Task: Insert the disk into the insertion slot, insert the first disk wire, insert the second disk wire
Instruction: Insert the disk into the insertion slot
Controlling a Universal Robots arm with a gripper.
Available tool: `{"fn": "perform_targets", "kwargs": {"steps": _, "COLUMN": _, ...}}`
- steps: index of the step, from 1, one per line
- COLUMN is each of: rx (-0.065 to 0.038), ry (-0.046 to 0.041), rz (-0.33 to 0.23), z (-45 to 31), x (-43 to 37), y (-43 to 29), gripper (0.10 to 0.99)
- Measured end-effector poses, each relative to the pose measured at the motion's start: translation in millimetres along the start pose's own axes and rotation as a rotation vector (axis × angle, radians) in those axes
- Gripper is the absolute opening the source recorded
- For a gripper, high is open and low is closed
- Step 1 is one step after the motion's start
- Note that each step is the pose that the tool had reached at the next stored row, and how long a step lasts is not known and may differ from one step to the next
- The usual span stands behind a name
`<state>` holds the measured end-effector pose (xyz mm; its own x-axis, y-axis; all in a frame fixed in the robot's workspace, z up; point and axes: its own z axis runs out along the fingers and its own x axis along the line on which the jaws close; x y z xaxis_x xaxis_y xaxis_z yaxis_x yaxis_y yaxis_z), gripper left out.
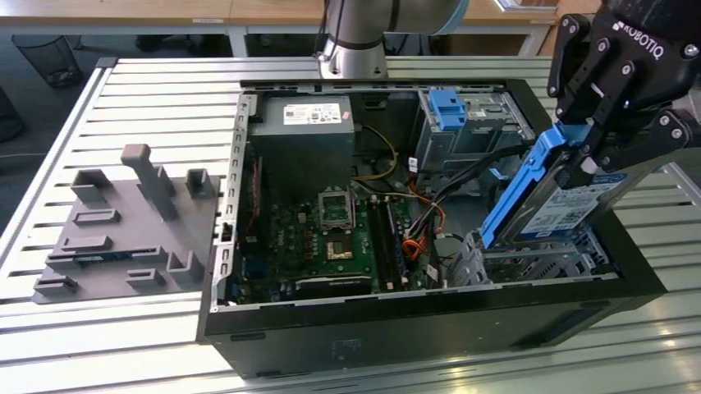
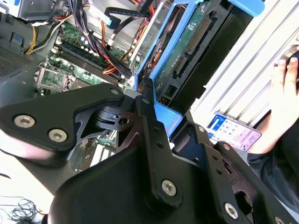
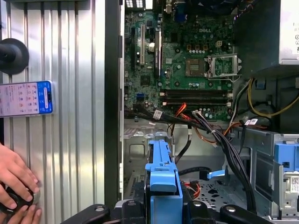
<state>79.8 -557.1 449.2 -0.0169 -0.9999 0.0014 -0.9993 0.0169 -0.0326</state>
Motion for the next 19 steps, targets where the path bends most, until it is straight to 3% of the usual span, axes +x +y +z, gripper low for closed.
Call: {"fn": "perform_targets", "kwargs": {"steps": 19, "rx": 0.0, "ry": 0.0002, "rz": 0.0, "z": 9.9, "x": -2.5, "y": 0.8, "gripper": 0.365}}
